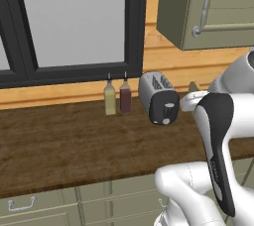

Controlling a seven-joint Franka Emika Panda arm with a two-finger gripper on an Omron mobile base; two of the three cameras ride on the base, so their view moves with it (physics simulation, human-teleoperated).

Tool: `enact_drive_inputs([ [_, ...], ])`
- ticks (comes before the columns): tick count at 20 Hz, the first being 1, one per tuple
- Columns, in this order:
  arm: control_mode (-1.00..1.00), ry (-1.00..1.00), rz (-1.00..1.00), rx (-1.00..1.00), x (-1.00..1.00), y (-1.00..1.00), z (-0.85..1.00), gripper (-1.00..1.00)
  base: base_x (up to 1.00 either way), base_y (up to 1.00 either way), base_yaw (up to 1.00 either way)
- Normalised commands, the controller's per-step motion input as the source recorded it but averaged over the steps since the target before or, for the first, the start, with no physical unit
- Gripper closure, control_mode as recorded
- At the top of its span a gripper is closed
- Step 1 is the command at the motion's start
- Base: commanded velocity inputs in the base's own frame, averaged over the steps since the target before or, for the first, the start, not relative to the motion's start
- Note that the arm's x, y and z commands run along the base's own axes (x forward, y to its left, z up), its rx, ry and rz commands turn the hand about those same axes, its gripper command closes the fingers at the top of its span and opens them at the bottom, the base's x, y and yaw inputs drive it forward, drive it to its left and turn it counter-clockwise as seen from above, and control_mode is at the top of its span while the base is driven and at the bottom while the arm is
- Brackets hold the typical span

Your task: Start the toaster. Once the lever pops up, take the bread to the plate on the dining counter.

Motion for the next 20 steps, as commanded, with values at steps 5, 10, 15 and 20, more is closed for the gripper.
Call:
enact_drive_inputs([
  [5, -1.00, 0.01, 0.00, 0.00, 0.00, 0.00, -0.09, 1.00, 0.00, 0.00, 0.00],
  [10, -1.00, 0.00, 0.00, 0.00, 0.00, 0.00, -0.03, 1.00, 0.00, 0.00, 0.00],
  [15, 1.00, 0.00, 0.00, 0.00, 0.00, 0.00, -0.01, 1.00, -0.04, 0.00, 0.01],
  [20, 1.00, 0.00, 0.00, 0.00, 0.00, 0.00, 0.00, 1.00, -0.56, 0.54, 0.29],
])
